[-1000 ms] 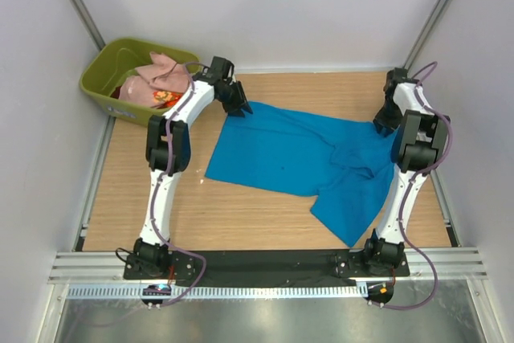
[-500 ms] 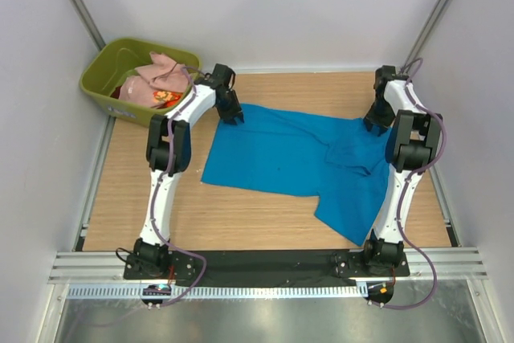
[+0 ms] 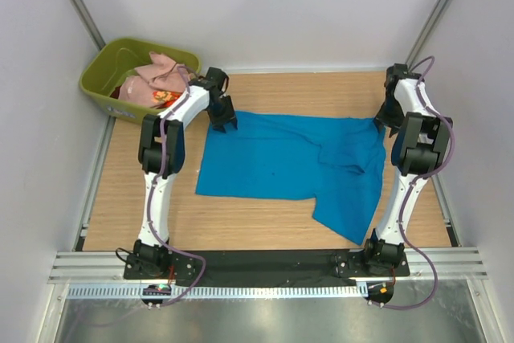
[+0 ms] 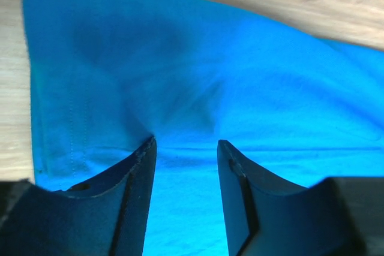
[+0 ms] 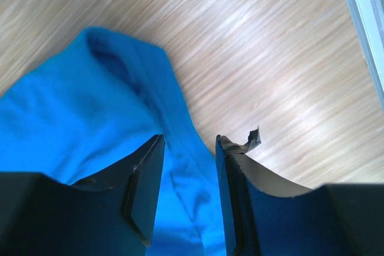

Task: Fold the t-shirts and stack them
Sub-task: Fold the tshirt

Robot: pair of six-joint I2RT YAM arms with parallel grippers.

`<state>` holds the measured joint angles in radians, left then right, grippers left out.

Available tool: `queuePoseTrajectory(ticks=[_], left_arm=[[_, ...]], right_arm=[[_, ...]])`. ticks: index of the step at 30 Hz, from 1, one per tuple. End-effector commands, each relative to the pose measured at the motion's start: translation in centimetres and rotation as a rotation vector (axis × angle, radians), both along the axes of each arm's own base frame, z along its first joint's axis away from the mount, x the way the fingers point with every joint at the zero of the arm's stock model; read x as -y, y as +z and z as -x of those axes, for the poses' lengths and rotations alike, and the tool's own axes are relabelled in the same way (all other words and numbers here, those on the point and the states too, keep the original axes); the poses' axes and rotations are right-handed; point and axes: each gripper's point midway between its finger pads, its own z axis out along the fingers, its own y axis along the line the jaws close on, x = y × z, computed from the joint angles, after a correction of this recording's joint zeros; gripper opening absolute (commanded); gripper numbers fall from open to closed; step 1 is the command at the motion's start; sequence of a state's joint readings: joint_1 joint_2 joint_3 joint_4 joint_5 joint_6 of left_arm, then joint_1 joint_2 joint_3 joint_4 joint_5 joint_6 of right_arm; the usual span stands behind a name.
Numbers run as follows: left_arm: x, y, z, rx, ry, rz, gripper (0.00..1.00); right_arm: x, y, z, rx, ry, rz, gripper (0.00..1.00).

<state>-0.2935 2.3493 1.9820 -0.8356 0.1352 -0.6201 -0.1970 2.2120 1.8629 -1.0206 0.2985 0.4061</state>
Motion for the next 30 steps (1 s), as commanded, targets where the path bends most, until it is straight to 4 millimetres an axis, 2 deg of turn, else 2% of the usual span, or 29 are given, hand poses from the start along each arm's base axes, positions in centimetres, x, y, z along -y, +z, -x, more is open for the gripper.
queuePoseTrajectory(ticks=[1, 3, 4, 6, 7, 8, 9, 10, 12, 13, 14, 16, 18, 24, 27, 30], left_arm=[[-2.4, 2.6, 0.7, -0.022, 0.044, -0.018, 0.48], [-1.7, 4.3, 0.9, -0.01, 0.03, 0.029, 0.5], [-1.4, 4.7, 1.2, -0.013, 0.023, 0.047, 0.5], [-0.1, 5.9, 2.2, -0.041, -0.011, 0.128, 0.49], [0.2, 6.2, 2.7, -0.05, -0.024, 0.153, 0.48], [0.6, 6.5, 3.0, -0.051, -0.035, 0.176, 0.47], [0.9, 6.1, 4.1, -0.08, -0.042, 0.205, 0.47], [1.1, 7.0, 4.0, -0.047, -0.049, 0.225, 0.46], [1.5, 7.3, 4.5, -0.047, -0.056, 0.25, 0.47], [1.5, 7.2, 4.4, -0.048, -0.057, 0.251, 0.47], [1.7, 7.1, 4.3, -0.057, -0.055, 0.252, 0.47], [2.1, 7.1, 3.9, -0.077, -0.071, 0.265, 0.44], [2.3, 7.1, 4.4, -0.098, -0.092, 0.241, 0.42], [3.0, 6.7, 5.5, -0.097, -0.119, 0.242, 0.43], [2.8, 6.8, 5.7, -0.091, -0.119, 0.235, 0.43], [3.0, 6.8, 5.8, -0.09, -0.122, 0.245, 0.43]], right_arm=[[-2.0, 6.4, 1.0, 0.117, 0.018, -0.059, 0.48], [-3.1, 6.9, 2.2, 0.128, 0.001, -0.105, 0.47], [-4.3, 6.9, 2.7, 0.14, 0.011, -0.166, 0.47], [-5.9, 6.8, 4.7, 0.151, 0.018, -0.224, 0.43], [-6.9, 6.5, 5.3, 0.154, 0.029, -0.278, 0.4], [-8.1, 5.4, 6.7, 0.132, 0.038, -0.331, 0.38], [-8.6, 5.6, 7.5, 0.136, 0.056, -0.352, 0.38], [-9.3, 4.6, 8.8, 0.107, 0.066, -0.383, 0.36], [-9.6, 3.9, 10.1, 0.09, 0.082, -0.386, 0.32], [-9.8, 2.8, 11.0, 0.068, 0.1, -0.393, 0.24], [-9.7, 2.5, 11.3, 0.06, 0.107, -0.389, 0.2], [-9.4, 2.2, 11.1, 0.064, 0.104, -0.371, 0.13], [-9.6, 2.3, 10.4, 0.091, 0.103, -0.385, 0.1], [-10.2, 2.1, 8.0, 0.144, 0.06, -0.435, 0.11], [-10.5, 1.1, 7.3, 0.139, 0.052, -0.456, 0.15], [-11.1, -0.6, 7.6, 0.093, 0.052, -0.474, 0.17]])
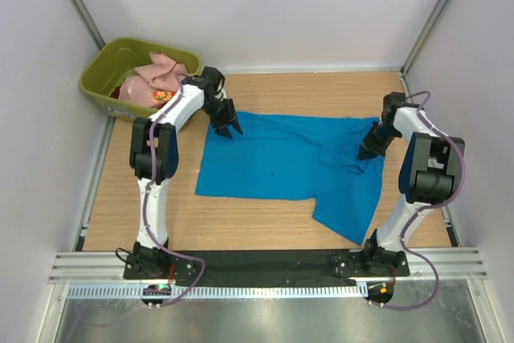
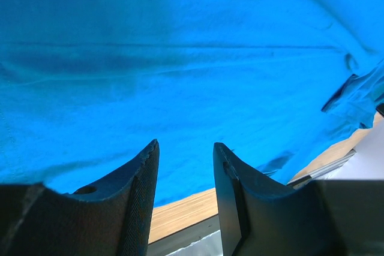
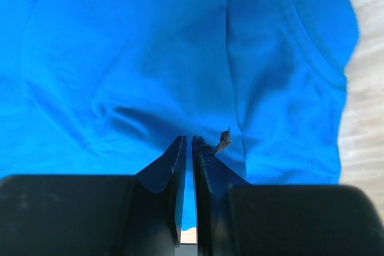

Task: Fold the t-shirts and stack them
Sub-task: Fold the tshirt

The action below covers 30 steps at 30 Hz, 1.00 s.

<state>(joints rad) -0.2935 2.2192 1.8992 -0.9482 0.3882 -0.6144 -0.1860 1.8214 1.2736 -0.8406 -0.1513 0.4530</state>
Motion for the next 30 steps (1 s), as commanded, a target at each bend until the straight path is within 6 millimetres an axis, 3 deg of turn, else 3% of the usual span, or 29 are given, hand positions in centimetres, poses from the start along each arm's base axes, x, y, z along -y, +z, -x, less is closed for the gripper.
queuePoseTrajectory(ticks=[1, 5, 9, 14, 17, 19, 25, 28, 30], left_arm=[[0.4, 2.1, 0.2, 0.042, -0.027, 0.04, 0.43], [0.4, 2.4, 0.3, 0.053, -0.029, 0.036, 0.43], [0.0, 2.1, 0.6, 0.052, -0.033, 0.019, 0.42], [0.0, 1.9, 0.9, 0.048, -0.036, 0.011, 0.41], [0.0, 2.2, 1.0, 0.052, -0.04, 0.008, 0.41], [-0.2, 2.4, 1.1, 0.054, -0.041, 0.0, 0.41], [-0.4, 2.7, 0.9, 0.07, -0.041, -0.017, 0.41], [-0.3, 2.7, 0.9, 0.073, -0.04, -0.014, 0.41], [0.0, 2.7, 0.9, 0.073, -0.043, -0.008, 0.41]], right_arm=[[-1.3, -0.7, -1.0, 0.011, 0.008, -0.045, 0.17], [-3.3, -1.0, 0.7, -0.004, 0.031, -0.092, 0.18], [-3.6, -1.5, 2.2, -0.013, 0.013, -0.096, 0.18], [-1.9, -3.1, 2.2, -0.048, 0.042, -0.006, 0.19], [0.4, -3.3, 1.7, -0.077, 0.045, 0.109, 0.2], [1.7, -2.3, 0.8, -0.069, 0.046, 0.175, 0.21], [2.7, 2.2, -1.2, 0.006, 0.036, 0.226, 0.26], [2.9, 3.2, -2.2, 0.044, 0.02, 0.237, 0.29], [3.1, 2.4, -2.8, 0.032, 0.005, 0.238, 0.32]])
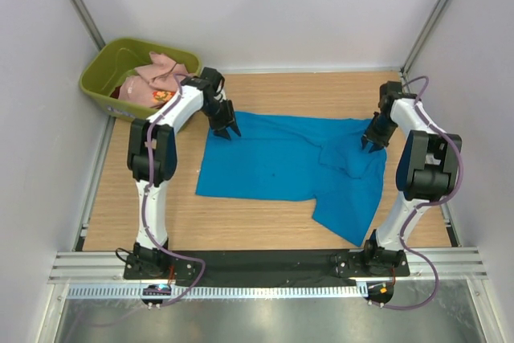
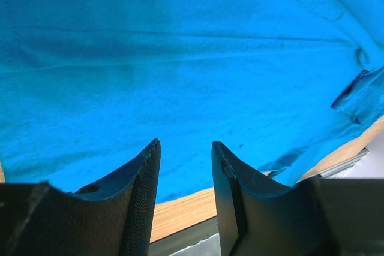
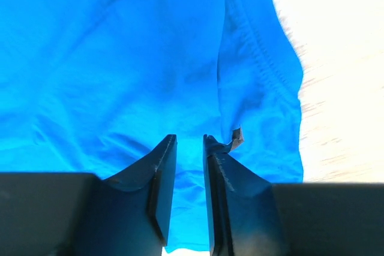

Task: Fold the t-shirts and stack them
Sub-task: Fold the tshirt

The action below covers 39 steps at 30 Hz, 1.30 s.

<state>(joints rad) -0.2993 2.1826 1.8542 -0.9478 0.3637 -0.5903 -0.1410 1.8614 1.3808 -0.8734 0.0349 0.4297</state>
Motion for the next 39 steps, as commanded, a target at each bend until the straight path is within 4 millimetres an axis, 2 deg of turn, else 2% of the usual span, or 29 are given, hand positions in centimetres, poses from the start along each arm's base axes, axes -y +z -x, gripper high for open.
queuePoseTrajectory(ticks=[1, 3, 4, 6, 7, 9, 10, 13, 15, 16, 18, 19, 21, 24, 31, 36, 39], left_arm=[[0.6, 2.6, -0.1, 0.063, -0.028, 0.024, 0.41], [1.2, 2.8, -0.1, 0.069, -0.041, 0.041, 0.42], [2.0, 3.1, 0.1, 0.074, -0.057, 0.059, 0.45], [3.5, 3.7, -0.1, 0.107, -0.084, 0.107, 0.47], [5.1, 3.9, 0.6, 0.103, -0.121, 0.153, 0.48], [7.4, 4.5, 0.5, 0.147, -0.165, 0.211, 0.48], [9.1, 4.5, 1.2, 0.143, -0.189, 0.235, 0.48], [13.5, 4.6, 1.6, 0.176, -0.249, 0.339, 0.47], [15.8, 4.2, 1.8, 0.165, -0.263, 0.383, 0.47], [17.4, 4.0, 2.3, 0.17, -0.289, 0.398, 0.47], [19.8, 3.4, 2.8, 0.154, -0.305, 0.424, 0.47], [20.6, 3.3, 2.8, 0.158, -0.307, 0.429, 0.47], [22.3, 2.6, 3.0, 0.152, -0.321, 0.444, 0.46], [23.9, 1.3, 3.3, 0.119, -0.323, 0.455, 0.47], [25.9, -1.2, 4.6, 0.064, -0.316, 0.468, 0.49], [27.6, -1.5, 5.6, 0.037, -0.311, 0.519, 0.42], [28.0, -1.4, 6.2, 0.034, -0.317, 0.522, 0.42]], right_arm=[[1.0, 1.7, -1.9, 0.051, -0.025, 0.044, 0.33], [0.7, 1.4, -3.1, 0.068, -0.036, 0.02, 0.34], [0.9, 1.0, -4.0, 0.073, -0.047, 0.023, 0.35], [1.5, 0.6, -4.7, 0.064, -0.057, 0.048, 0.35], [1.8, 0.7, -5.6, 0.07, -0.06, 0.059, 0.35], [2.8, 0.8, -6.0, 0.065, -0.065, 0.093, 0.36], [3.4, 1.0, -6.7, 0.073, -0.069, 0.109, 0.36], [5.3, 1.7, -8.2, 0.105, -0.092, 0.132, 0.35], [6.4, 1.4, -9.0, 0.116, -0.12, 0.128, 0.36], [6.8, 2.1, -10.0, 0.148, -0.125, 0.127, 0.36], [7.6, 1.8, -11.1, 0.168, -0.139, 0.126, 0.4], [8.0, 2.2, -11.7, 0.188, -0.147, 0.127, 0.41], [8.3, 1.7, -12.4, 0.19, -0.155, 0.115, 0.45], [7.7, 1.1, -13.7, 0.22, -0.122, 0.05, 0.49], [7.6, -0.3, -14.0, 0.221, -0.067, 0.038, 0.49], [8.1, -1.0, -13.8, 0.209, -0.073, 0.037, 0.47], [8.4, -1.8, -13.6, 0.197, -0.075, 0.037, 0.46]])
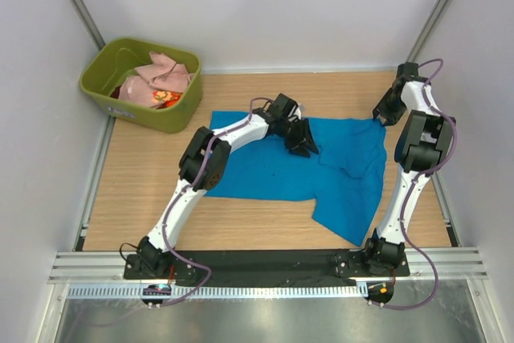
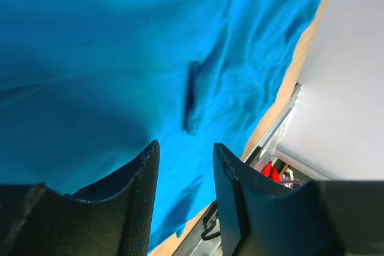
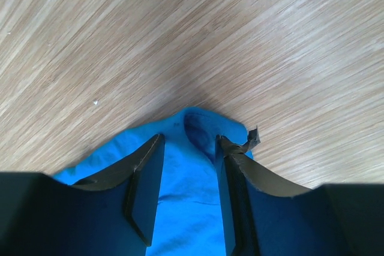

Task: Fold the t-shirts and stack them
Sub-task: Fold the tshirt

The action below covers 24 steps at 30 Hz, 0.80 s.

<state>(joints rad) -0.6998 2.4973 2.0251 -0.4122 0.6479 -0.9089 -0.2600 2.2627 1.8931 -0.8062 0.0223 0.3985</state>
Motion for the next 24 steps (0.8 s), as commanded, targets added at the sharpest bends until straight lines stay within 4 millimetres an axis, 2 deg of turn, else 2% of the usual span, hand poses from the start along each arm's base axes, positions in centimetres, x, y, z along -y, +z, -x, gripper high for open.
queuePoseTrajectory(ticks=[1, 6, 7, 9, 10, 11, 12, 13, 16, 20, 21, 22, 23, 24], left_arm=[[2.0, 1.7, 1.0, 0.011, -0.033, 0.077, 0.42], [1.6, 1.2, 1.0, 0.01, -0.02, 0.053, 0.42], [1.5, 1.3, 1.0, 0.011, -0.02, 0.051, 0.42], [1.2, 2.2, 0.6, 0.03, -0.021, 0.058, 0.43], [1.0, 2.6, 0.4, 0.043, -0.02, 0.055, 0.43], [0.2, 2.6, 0.2, 0.038, -0.014, 0.029, 0.43], [-0.3, 3.7, -0.6, 0.1, -0.018, 0.016, 0.43], [-0.8, 3.8, -0.9, 0.116, -0.014, -0.002, 0.43], [-3.8, 4.3, -2.6, 0.153, 0.011, -0.071, 0.44], [-9.5, 4.4, -5.9, 0.213, 0.075, -0.19, 0.45], [-10.9, 4.2, -5.8, 0.208, 0.072, -0.24, 0.46], [-12.0, 4.2, -6.2, 0.239, 0.063, -0.277, 0.47], [-13.6, 4.5, -6.9, 0.258, 0.085, -0.319, 0.47], [-14.7, 4.4, -6.6, 0.245, 0.086, -0.355, 0.48]], right_arm=[[0.9, -0.9, -0.4, 0.008, 0.006, 0.008, 0.45], [2.3, -2.9, 0.0, -0.022, -0.043, 0.002, 0.34], [2.7, -3.1, 0.0, -0.027, -0.054, 0.013, 0.25], [3.4, -3.4, -0.1, -0.036, -0.071, 0.034, 0.14], [4.0, -3.5, -0.1, -0.046, -0.091, 0.066, 0.04], [4.3, -3.4, -0.2, -0.049, -0.102, 0.077, 0.02], [4.5, -3.4, -0.6, -0.04, -0.121, 0.08, 0.01], [4.6, -3.4, -0.8, -0.035, -0.133, 0.082, 0.01], [5.1, -3.3, -1.9, 0.002, -0.204, 0.081, 0.01], [5.2, -4.0, -3.2, 0.047, -0.334, 0.045, 0.01], [5.2, -3.9, -3.6, 0.062, -0.357, 0.036, 0.01], [5.0, -4.6, -3.9, 0.06, -0.377, 0.019, 0.01], [4.9, -4.4, -4.3, 0.071, -0.402, 0.006, 0.02], [4.7, -4.3, -4.6, 0.076, -0.401, -0.004, 0.09]])
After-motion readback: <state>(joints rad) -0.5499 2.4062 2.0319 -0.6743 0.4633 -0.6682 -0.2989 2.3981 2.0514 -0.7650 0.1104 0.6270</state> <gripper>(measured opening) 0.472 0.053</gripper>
